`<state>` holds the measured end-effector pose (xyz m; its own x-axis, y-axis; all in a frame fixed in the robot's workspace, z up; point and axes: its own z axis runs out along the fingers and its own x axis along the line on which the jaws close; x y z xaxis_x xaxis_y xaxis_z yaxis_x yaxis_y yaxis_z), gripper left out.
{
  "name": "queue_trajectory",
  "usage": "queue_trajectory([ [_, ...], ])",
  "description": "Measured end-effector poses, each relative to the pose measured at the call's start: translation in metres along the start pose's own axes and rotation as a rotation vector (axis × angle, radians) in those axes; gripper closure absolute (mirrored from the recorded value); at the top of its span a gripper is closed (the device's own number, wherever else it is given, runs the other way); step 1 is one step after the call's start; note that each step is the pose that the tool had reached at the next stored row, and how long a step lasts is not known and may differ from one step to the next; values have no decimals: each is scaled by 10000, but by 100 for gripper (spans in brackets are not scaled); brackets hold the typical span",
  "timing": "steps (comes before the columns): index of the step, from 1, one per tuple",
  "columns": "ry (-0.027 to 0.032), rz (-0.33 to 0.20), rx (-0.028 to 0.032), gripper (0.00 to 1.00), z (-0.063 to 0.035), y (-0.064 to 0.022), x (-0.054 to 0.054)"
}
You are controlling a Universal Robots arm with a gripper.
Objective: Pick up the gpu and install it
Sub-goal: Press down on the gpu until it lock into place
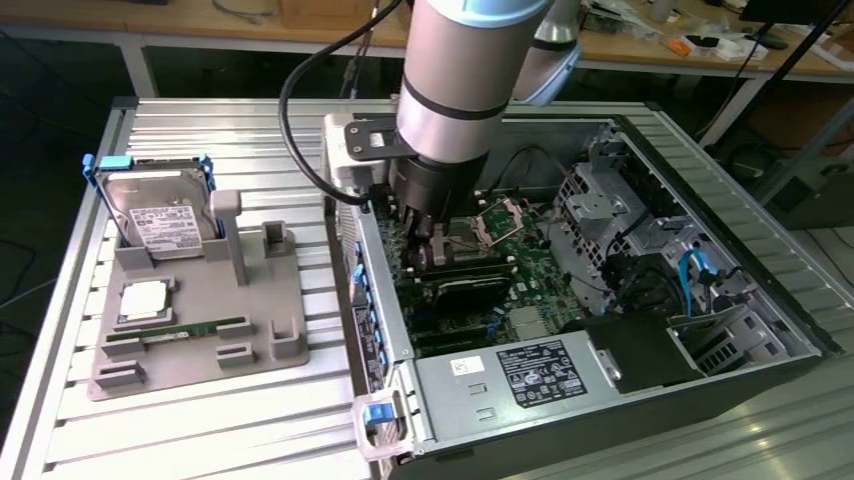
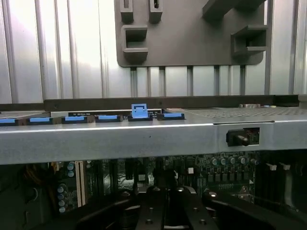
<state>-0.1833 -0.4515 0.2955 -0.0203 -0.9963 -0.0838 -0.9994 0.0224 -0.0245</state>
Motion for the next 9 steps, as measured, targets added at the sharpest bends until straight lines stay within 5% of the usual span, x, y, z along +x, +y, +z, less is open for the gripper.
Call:
queue_trajectory([
  [9, 0, 0, 1, 90, -21, -16, -3],
])
